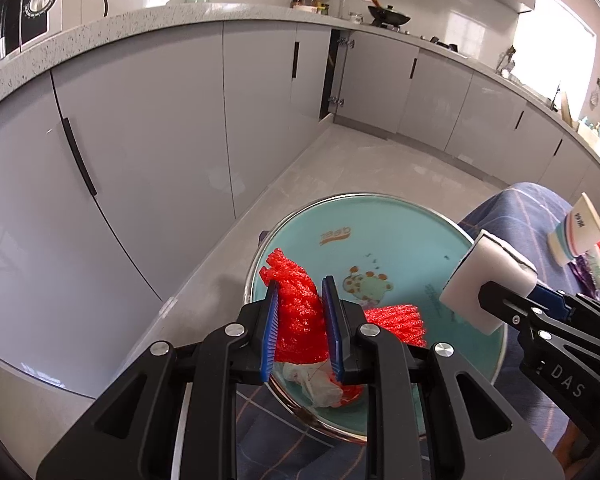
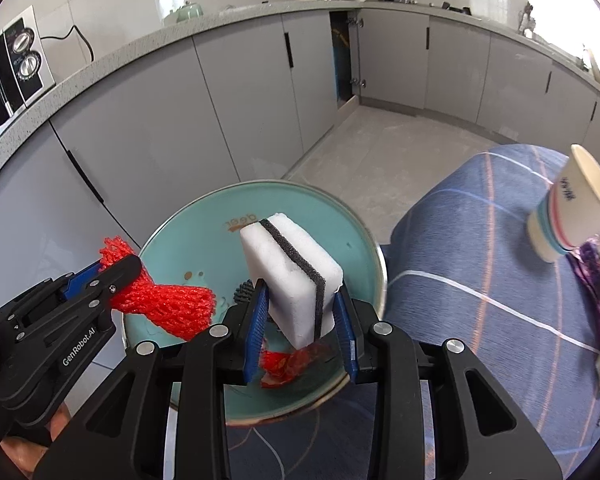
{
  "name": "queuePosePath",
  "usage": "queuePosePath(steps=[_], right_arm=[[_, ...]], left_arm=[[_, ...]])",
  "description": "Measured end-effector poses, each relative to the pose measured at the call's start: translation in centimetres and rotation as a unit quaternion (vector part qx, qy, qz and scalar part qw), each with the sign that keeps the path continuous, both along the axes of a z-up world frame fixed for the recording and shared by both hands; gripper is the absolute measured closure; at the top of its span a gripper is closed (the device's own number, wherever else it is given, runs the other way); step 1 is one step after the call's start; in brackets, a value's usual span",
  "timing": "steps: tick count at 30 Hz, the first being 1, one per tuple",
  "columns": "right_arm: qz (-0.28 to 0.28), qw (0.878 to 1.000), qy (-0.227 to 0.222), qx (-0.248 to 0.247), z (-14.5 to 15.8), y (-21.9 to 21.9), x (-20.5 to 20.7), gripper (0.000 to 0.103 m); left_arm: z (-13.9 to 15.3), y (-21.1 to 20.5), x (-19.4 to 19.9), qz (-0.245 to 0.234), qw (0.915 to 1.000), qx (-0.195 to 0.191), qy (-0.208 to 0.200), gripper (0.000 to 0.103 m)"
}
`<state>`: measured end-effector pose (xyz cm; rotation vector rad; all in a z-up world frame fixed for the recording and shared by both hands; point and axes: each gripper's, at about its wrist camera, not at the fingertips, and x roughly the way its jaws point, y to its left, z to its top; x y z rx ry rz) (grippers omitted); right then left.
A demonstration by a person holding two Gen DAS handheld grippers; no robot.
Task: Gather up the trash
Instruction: 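Carry both held items over the teal bin and open both tools to drop them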
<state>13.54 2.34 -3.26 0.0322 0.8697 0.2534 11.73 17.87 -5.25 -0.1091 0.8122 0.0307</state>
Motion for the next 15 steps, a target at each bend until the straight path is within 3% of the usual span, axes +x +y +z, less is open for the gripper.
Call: queuePosePath(steps=[8,12,15], right_arm=[[0.003,1.0,0.017,0.004,-1.4,0.4,1.8,0.067],[0.002,1.0,0.02,0.017,-1.5,0.3,2.1,0.048],[0.003,1.0,0.01,0.023,-0.9,0.1,2.0,0.045]], left_arm=[[-1.2,0.0,0.7,-0.002,0.9999,0.003,0.014,0.081],[-1.3,0.2,1.0,-0.003,0.9998,0.003,0.02,0.079],[-1.2,0.3,0.9,0.002,0.9997,0.007,0.022,0.073]])
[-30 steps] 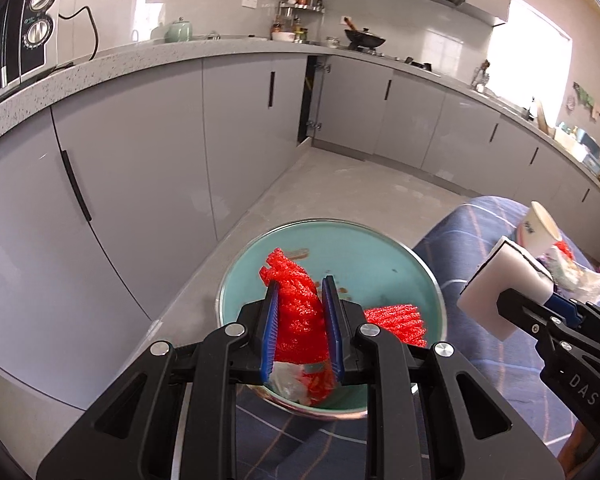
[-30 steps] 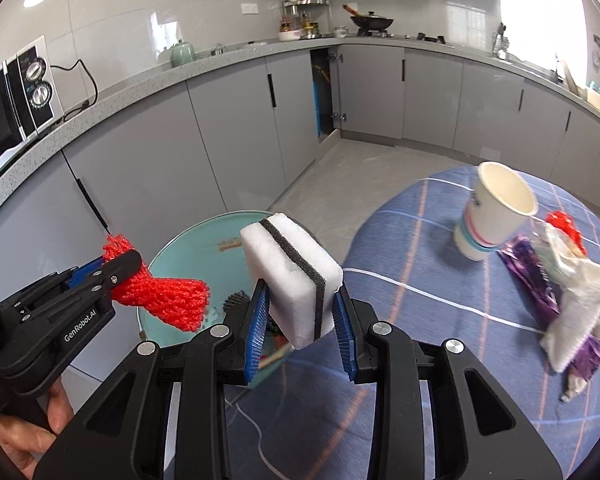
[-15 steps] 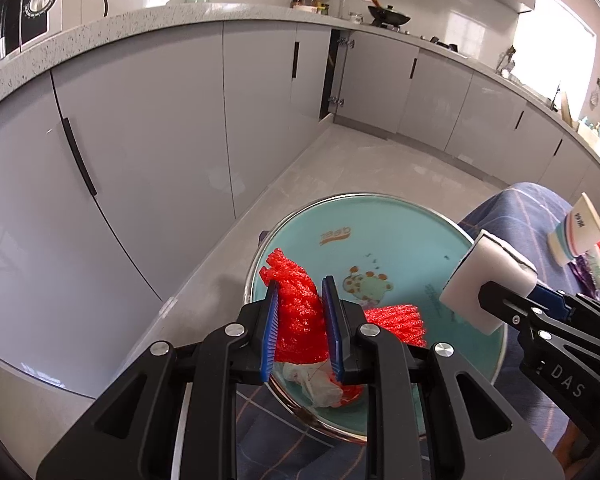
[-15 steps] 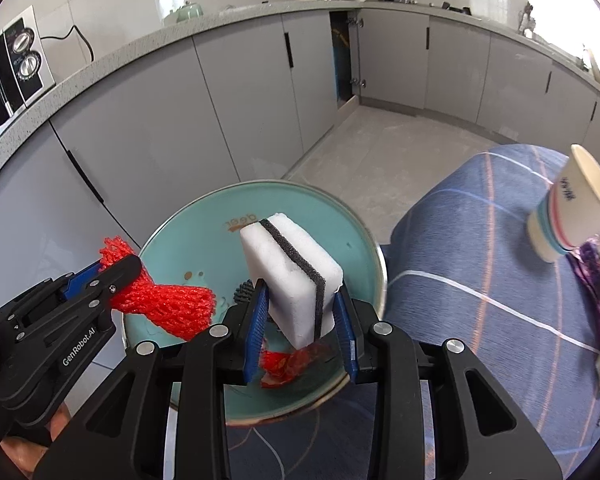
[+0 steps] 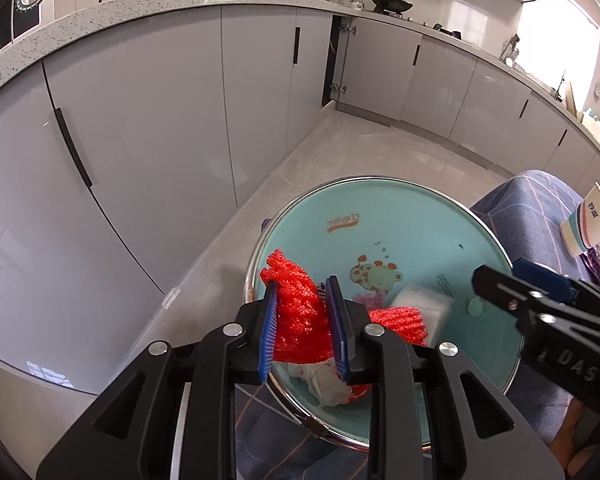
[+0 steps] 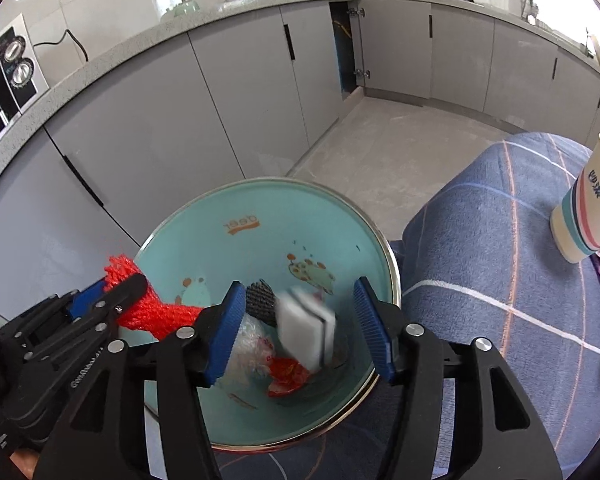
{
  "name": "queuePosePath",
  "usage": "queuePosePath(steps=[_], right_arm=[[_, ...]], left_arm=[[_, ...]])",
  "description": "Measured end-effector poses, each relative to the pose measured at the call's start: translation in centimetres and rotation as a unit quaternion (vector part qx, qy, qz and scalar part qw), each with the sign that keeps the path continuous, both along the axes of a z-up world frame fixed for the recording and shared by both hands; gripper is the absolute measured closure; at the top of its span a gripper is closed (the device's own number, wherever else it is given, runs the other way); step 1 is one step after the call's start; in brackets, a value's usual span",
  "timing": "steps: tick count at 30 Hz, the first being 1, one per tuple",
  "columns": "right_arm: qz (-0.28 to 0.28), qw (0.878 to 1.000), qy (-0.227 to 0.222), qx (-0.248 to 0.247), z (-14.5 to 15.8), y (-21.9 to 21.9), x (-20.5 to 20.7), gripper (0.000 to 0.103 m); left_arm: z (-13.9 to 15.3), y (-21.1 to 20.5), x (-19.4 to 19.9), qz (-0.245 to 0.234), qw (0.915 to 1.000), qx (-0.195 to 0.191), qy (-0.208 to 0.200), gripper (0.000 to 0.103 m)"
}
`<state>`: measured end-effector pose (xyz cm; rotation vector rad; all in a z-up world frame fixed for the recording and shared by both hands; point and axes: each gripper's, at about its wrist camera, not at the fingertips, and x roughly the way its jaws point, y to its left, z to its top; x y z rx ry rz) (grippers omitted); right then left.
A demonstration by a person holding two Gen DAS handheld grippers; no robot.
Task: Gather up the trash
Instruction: 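Carry both held items over the teal bin and open both tools to drop them, then move both open tools back toward the trash pile on the table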
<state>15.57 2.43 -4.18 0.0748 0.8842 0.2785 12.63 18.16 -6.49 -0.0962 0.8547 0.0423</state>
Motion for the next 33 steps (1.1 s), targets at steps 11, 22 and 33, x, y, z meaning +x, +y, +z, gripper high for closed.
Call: queuePosePath(steps=[11,22,33], right_arm=[[-0.032,0.999,-0.038,0.016,3.4,-3.0,-3.2,0.045],[-0.101,0.993,-0.064,0.022,5.6,-9.1,-8.2,0.041],[-0.171,0.983,-0.067,0.017,5.7,-16.1,-12.9,0.041]], left_arm=[[2.4,-0.6,-1.7,0.027,0.9991,0.02,-0.028,0.024],[6.0,-4.7,-4.5,-0.005,0.9977,0.027,-0.062,0.006],[7.4,-10.9,-7.1,-0.067,0.9935,0.046,-0.08,0.006]])
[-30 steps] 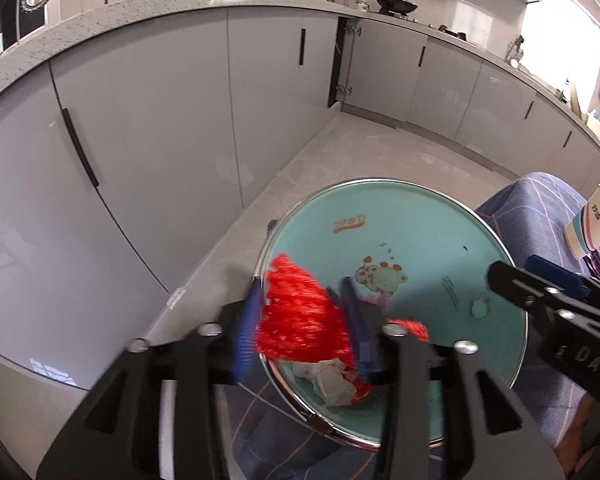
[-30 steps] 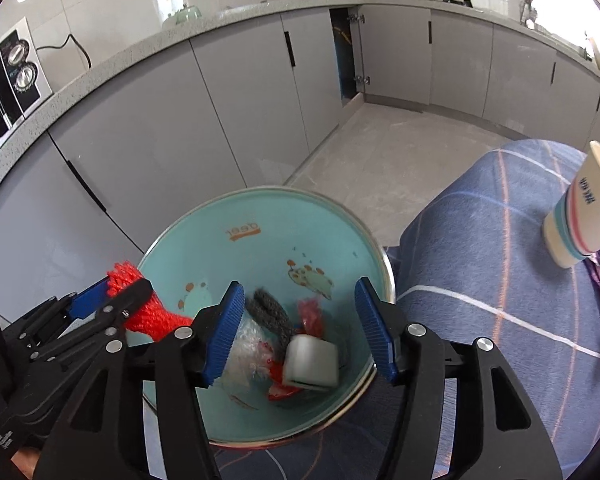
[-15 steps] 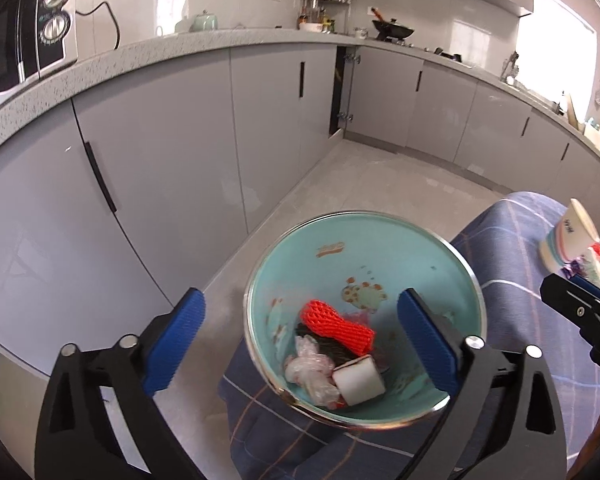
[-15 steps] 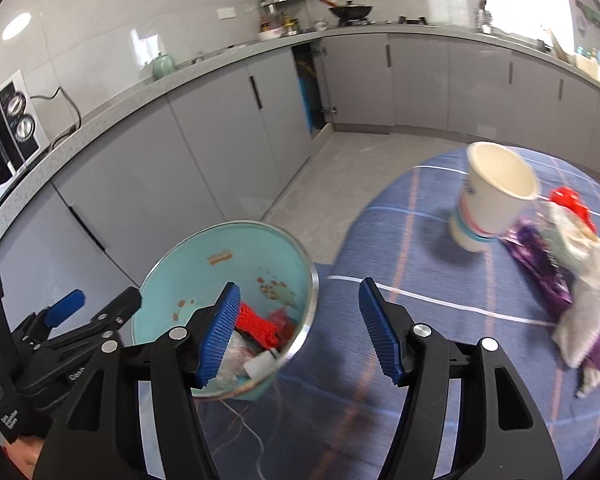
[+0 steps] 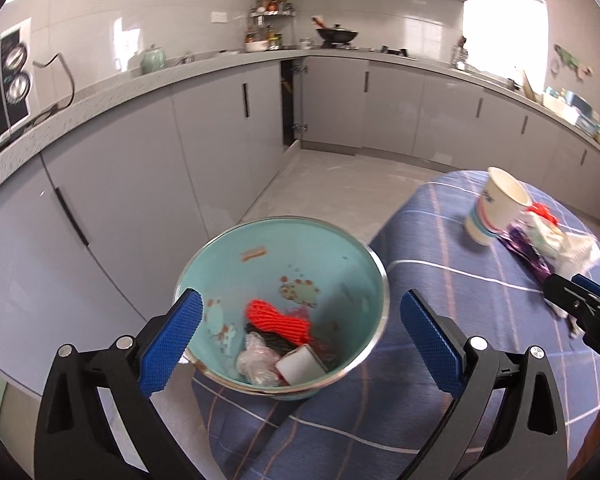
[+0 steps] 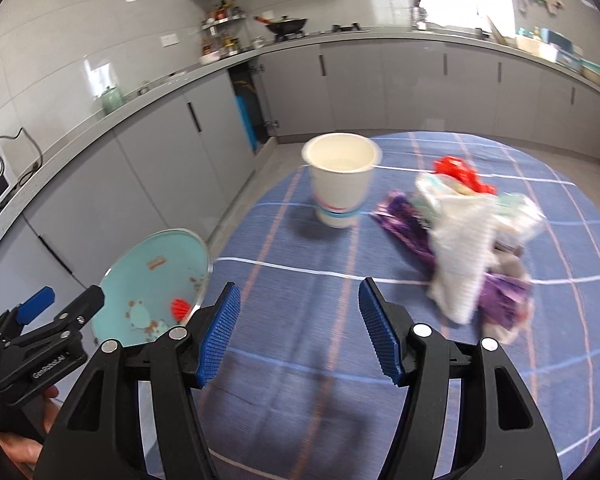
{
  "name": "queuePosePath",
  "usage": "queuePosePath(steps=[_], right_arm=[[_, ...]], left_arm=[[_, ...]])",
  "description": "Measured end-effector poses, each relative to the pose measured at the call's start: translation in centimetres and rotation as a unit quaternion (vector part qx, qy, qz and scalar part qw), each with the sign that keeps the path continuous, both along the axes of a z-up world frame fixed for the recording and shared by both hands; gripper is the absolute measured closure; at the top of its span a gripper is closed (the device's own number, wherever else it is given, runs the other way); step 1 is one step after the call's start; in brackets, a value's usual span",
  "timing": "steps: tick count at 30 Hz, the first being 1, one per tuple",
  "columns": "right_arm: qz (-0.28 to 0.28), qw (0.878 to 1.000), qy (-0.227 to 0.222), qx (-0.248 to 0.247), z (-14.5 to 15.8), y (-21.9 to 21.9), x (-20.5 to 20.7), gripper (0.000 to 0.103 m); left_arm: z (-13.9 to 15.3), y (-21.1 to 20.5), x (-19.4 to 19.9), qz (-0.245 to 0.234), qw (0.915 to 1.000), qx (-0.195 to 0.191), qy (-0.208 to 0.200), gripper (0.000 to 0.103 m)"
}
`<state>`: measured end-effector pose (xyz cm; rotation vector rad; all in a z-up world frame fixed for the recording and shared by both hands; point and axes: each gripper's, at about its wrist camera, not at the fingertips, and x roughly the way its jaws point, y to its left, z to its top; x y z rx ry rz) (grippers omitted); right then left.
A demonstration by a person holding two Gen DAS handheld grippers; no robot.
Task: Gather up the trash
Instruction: 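Move both open tools back toward the trash pile on the table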
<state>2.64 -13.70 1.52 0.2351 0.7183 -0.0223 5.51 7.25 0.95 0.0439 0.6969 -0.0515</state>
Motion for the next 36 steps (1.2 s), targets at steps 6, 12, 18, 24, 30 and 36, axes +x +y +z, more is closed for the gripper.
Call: queuePosePath(steps=[6,12,18,24,30,36], right_arm=[[-0.038,0.999,0.007,-0.002,-1.0,-3.6,-2.4,0.041],[-0.071,0.997,0.019,0.002,-2.1,-6.8,-4.1,0.042],[-0.1,0.995,0.022,0.006,-2.5,-9.7,-5.6,0.042],[-0.13,0.991,0.029,0.013,-3.1,-13.0,-6.1,0.051],[-0.14,0.989,0.036,0.016,-3.6,-14.9,-6.0,0.052],[-0.13,0.991,0.036,0.016,-3.8,-15.5,-5.0,0.06]], left_arm=[[0.3,-2.7,-1.0,-0.032,0.9994,0.01,-0.002,0.006],[-0.4,-6.0,-1.9,-0.071,0.9973,0.005,0.017,0.006],[-1.2,-9.4,-2.7,-0.11,0.9936,0.018,0.022,0.006],[-2.0,-11.7,-2.8,-0.135,0.9903,0.012,0.031,0.006],[-2.6,-14.5,-2.3,-0.153,0.9874,0.018,0.037,0.007],[-3.1,-17.0,-1.9,-0.174,0.9836,0.024,0.041,0.008]])
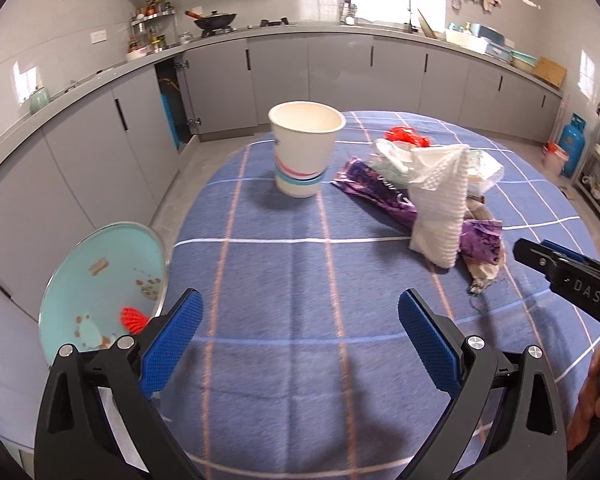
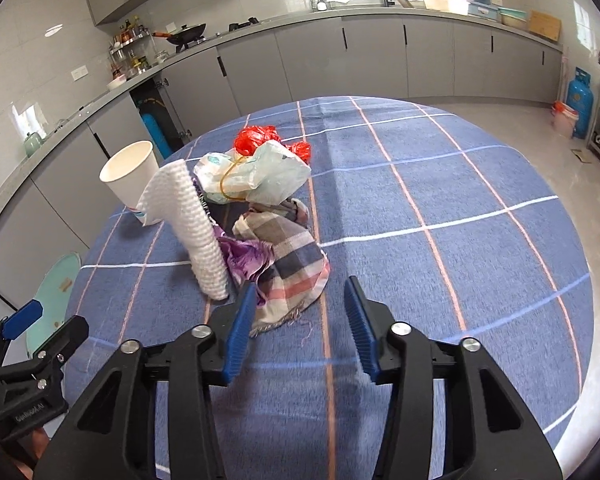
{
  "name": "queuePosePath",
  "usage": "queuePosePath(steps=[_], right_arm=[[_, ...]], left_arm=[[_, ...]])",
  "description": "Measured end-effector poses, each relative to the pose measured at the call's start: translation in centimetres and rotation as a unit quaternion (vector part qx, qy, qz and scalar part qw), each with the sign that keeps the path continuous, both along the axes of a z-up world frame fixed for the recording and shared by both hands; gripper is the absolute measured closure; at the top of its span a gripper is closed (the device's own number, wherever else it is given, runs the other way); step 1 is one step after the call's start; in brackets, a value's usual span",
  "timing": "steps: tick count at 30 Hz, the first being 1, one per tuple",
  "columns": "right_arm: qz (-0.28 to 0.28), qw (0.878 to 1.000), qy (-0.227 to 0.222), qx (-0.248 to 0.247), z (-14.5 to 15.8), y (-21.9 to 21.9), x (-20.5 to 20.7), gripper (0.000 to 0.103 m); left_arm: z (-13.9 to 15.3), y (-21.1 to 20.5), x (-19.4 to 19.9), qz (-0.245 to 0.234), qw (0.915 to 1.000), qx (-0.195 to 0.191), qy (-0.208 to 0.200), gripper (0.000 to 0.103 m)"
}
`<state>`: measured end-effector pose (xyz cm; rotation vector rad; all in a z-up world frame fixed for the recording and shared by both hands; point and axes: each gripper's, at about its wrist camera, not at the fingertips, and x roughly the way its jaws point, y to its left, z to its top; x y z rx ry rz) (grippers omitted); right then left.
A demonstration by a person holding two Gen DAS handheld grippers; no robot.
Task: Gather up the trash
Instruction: 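Move both open tools back toward the trash pile on the table, then grasp the white towel with the left tool while the right tool grasps the plaid cloth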
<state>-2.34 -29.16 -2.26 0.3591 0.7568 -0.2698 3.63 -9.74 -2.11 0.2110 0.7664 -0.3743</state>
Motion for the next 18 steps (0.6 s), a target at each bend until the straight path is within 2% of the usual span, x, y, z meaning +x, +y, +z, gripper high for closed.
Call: queuePosePath(steps=[3,6,18], right_arm=[[0.0,1.0,0.002,0.008,-0.2,-0.7,0.4,0.064],[-0.002,1.0,0.002,0.01,-0.2,-1.5,0.5,0.069],[-0.015,1.0,0.016,0.014,-0.9,-6.0,0.6,0.069]], left_arm=[[-0.1,-1.4,0.5,-0.01,0.9999,-0.001,0.002,0.011],[-0.1,-2.9,1.2,-0.027,0.9996,-0.009,0.003,0.02],[-0.9,-9.7,3.1,-0.073,0.9968,-0.028,0.015,0.019]])
